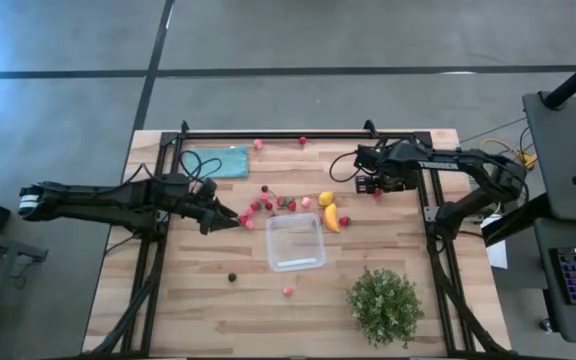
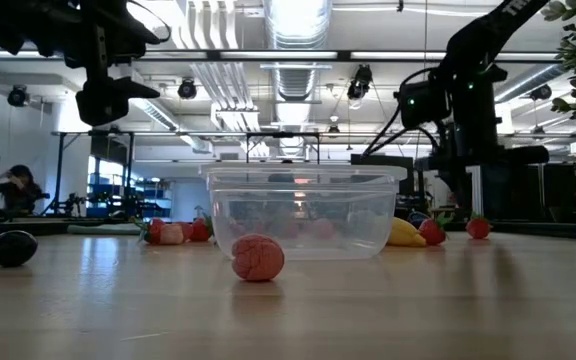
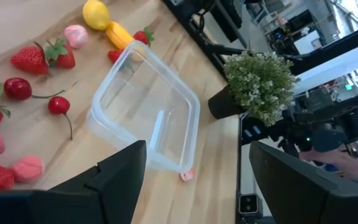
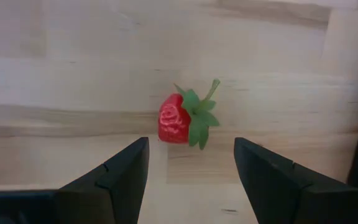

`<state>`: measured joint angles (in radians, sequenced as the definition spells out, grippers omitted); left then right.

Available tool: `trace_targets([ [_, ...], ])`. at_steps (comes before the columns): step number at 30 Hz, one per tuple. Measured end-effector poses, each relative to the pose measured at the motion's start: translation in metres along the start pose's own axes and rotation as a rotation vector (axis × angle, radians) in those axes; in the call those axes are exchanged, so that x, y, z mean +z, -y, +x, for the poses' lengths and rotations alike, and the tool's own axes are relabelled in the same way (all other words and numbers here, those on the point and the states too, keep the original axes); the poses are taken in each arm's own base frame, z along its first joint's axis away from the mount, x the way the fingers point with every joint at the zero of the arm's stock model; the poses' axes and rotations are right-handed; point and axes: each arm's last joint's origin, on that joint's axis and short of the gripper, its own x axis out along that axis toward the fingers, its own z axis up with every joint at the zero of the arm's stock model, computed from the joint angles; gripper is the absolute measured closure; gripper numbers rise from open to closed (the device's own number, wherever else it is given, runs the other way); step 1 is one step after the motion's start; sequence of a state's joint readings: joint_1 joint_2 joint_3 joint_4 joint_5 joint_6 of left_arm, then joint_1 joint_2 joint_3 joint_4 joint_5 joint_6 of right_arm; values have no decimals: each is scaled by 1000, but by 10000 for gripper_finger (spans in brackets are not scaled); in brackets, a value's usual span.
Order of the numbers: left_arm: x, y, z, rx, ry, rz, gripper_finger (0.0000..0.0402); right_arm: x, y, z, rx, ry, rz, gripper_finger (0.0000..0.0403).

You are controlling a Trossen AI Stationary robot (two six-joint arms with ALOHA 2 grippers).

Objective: Pick and placing Produce into tupperware
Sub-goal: Put the red strawberry into the transparent bin

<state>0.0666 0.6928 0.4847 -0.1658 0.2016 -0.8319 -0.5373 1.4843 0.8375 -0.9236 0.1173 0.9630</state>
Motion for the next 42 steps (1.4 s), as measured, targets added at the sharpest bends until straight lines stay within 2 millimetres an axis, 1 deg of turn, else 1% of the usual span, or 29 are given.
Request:
trace_targets([
  [9,-1,-3,5,22,-20,-5,130,5,-11,18,2,-13,-28,175],
  [15,-1,-4,8,33,-30,-8,130,5,-12,24,-35,-8,-56,180],
  [18,-1,-5,10,40,-35,-10,130,6,-13,26,-39,-6,-62,196],
  [26,-2,-7,14,58,-51,-15,130,7,-14,26,-37,15,-81,264],
  [28,-2,-7,15,64,-51,-16,130,7,-14,25,-36,22,-87,272],
  [31,-2,-8,15,76,-42,-15,130,7,-13,23,-27,23,-93,271],
  [34,-2,-8,15,79,-39,-15,130,4,-16,15,23,3,-122,259],
  [36,-2,-8,15,76,-36,-14,130,0,-20,4,93,-6,-161,254],
  [39,-2,-7,13,72,-32,-13,130,-9,-31,-19,236,-25,-282,255],
  [42,-1,-6,12,64,-26,-11,130,-23,-45,-48,399,-37,-429,258],
])
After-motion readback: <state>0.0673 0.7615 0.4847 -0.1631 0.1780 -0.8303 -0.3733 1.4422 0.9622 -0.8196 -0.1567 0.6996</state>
